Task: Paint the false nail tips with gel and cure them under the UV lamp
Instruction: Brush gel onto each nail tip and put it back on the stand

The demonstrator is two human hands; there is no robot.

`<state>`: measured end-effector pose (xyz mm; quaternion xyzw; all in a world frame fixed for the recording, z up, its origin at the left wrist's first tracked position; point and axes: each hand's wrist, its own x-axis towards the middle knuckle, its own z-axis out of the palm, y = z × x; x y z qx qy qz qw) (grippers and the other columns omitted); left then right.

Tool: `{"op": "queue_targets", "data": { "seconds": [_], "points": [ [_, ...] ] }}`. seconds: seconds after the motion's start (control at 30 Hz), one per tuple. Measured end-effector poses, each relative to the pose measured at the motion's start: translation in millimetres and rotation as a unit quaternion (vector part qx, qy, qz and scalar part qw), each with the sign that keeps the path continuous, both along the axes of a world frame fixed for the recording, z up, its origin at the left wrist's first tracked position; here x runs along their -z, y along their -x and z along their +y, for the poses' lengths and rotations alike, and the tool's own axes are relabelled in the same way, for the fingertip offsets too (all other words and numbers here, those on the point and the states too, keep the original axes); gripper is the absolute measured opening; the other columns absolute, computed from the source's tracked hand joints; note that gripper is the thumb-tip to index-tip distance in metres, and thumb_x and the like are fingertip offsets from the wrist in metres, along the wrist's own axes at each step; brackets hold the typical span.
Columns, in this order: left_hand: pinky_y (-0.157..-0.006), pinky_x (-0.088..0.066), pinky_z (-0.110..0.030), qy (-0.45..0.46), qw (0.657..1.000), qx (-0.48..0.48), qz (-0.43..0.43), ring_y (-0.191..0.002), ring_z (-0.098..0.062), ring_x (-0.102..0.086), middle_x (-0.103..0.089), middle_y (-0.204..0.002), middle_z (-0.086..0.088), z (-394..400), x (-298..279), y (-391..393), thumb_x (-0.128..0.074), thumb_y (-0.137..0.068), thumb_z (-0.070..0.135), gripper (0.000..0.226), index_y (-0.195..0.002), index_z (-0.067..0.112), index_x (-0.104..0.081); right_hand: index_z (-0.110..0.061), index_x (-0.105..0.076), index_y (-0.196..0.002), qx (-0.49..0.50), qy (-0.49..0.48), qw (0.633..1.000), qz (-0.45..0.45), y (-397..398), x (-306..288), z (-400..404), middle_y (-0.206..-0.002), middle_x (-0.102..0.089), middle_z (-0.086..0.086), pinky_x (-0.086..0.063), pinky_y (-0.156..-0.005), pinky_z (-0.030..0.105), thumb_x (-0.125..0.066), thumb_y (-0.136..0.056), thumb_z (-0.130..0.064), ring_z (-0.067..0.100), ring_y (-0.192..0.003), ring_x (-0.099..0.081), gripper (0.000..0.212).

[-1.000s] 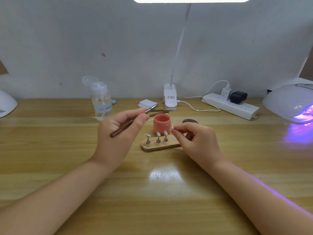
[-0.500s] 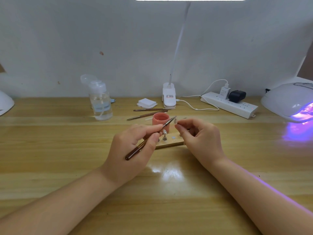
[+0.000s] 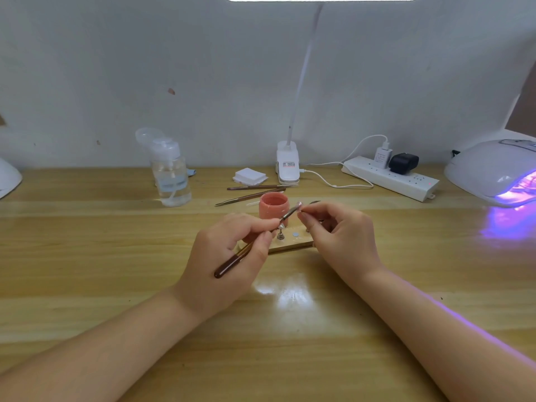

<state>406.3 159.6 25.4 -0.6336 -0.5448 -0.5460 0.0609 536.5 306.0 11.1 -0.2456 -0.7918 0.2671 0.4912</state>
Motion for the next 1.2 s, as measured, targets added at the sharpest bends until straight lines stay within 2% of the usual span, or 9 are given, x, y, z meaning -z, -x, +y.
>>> {"op": "queue_targets", "data": {
  "seconds": [0.1,0.3,0.43,0.57,0.77,0.9,1.0,1.1,1.2],
  "points": [
    [-0.072,-0.048,-0.016,0.005,1.0,0.001,-0.013,-0.079,-0.01,-0.065,-0.069,-0.082,0.004,-1.8,0.9,1.5,-0.051,-0.085,0.02,0.021,-0.091,0.012,-0.069,-0.014,-0.075,-0.087,0.002,0.015,1.0,-0.002,0.1,0.0,0.6,-0.071,-0.069,-0.007,-0.052,-0.061,0.031,-0.074,-0.083,-0.012,0.016,-0.059,-0.062,0.005],
    [-0.076,-0.05,-0.019,0.008,1.0,0.001,-0.021,-0.088,-0.009,-0.067,-0.071,-0.091,0.008,-0.8,-0.1,-0.9,-0.057,-0.091,0.018,0.017,-0.103,0.017,-0.068,-0.013,-0.075,-0.087,-0.009,0.021,1.0,0.002,0.0,-0.2,-1.2,-0.073,-0.07,-0.003,-0.054,-0.062,0.038,-0.074,-0.083,-0.01,0.019,-0.06,-0.062,0.005],
    [-0.069,-0.052,-0.026,0.022,0.999,0.012,-0.031,-0.079,-0.014,-0.065,-0.069,-0.081,0.003,-1.6,1.1,1.5,-0.05,-0.088,0.02,0.022,-0.093,0.009,-0.069,-0.014,-0.075,-0.088,-0.014,0.041,0.999,0.004,0.5,-0.1,-1.3,-0.071,-0.068,-0.005,-0.055,-0.063,0.043,-0.073,-0.084,-0.01,0.02,-0.062,-0.063,0.006],
    [-0.075,-0.049,-0.019,0.004,0.999,0.021,-0.037,-0.086,-0.012,-0.066,-0.07,-0.09,0.009,-1.9,-0.5,-2.4,-0.051,-0.09,0.021,0.021,-0.102,0.015,-0.067,-0.011,-0.074,-0.09,-0.025,0.051,0.998,0.006,0.7,-0.2,-1.0,-0.076,-0.071,0.001,-0.055,-0.065,0.047,-0.072,-0.085,-0.009,0.024,-0.067,-0.065,0.006],
    [-0.07,-0.05,-0.024,0.02,0.999,0.009,-0.038,-0.078,-0.016,-0.064,-0.069,-0.081,0.003,-2.3,1.9,0.7,-0.051,-0.087,0.021,0.019,-0.092,0.013,-0.068,-0.011,-0.074,-0.089,-0.023,0.052,0.998,0.006,0.5,0.0,-1.5,-0.072,-0.068,-0.001,-0.055,-0.063,0.048,-0.072,-0.084,-0.009,0.023,-0.064,-0.063,0.005],
    [-0.073,-0.05,-0.022,0.009,0.999,0.021,-0.049,-0.084,-0.012,-0.066,-0.071,-0.09,0.009,-2.0,0.0,-2.6,-0.052,-0.09,0.023,0.021,-0.104,0.02,-0.067,-0.011,-0.074,-0.091,-0.025,0.06,0.998,0.007,0.5,0.2,-0.8,-0.076,-0.071,0.001,-0.055,-0.064,0.047,-0.072,-0.084,-0.009,0.023,-0.066,-0.065,0.007],
    [-0.073,-0.046,-0.02,0.028,0.999,0.013,-0.019,-0.083,-0.006,-0.063,-0.07,-0.09,0.01,0.1,0.4,-1.4,-0.055,-0.09,0.02,0.021,-0.104,0.015,-0.07,-0.013,-0.073,-0.089,-0.028,0.071,0.997,0.011,0.6,0.1,-1.5,-0.077,-0.071,0.001,-0.056,-0.064,0.048,-0.072,-0.084,-0.009,0.023,-0.068,-0.066,0.006],
    [-0.069,-0.05,-0.03,0.024,0.999,0.014,-0.037,-0.079,-0.015,-0.063,-0.069,-0.084,0.005,-1.5,1.9,-0.2,-0.05,-0.087,0.024,0.022,-0.096,0.015,-0.069,-0.016,-0.072,-0.087,-0.025,0.092,0.995,0.026,1.2,-0.6,-0.9,-0.076,-0.071,0.001,-0.055,-0.065,0.049,-0.072,-0.085,-0.009,0.023,-0.068,-0.066,0.008],
    [-0.072,-0.05,-0.024,0.013,0.999,0.019,-0.049,-0.083,-0.013,-0.065,-0.07,-0.09,0.01,-2.1,0.5,-2.1,-0.051,-0.09,0.024,0.021,-0.103,0.021,-0.067,-0.015,-0.072,-0.087,-0.026,0.1,0.994,0.029,1.4,-0.5,-0.3,-0.076,-0.072,0.001,-0.055,-0.065,0.05,-0.072,-0.085,-0.01,0.024,-0.069,-0.067,0.006]
  ]
}}
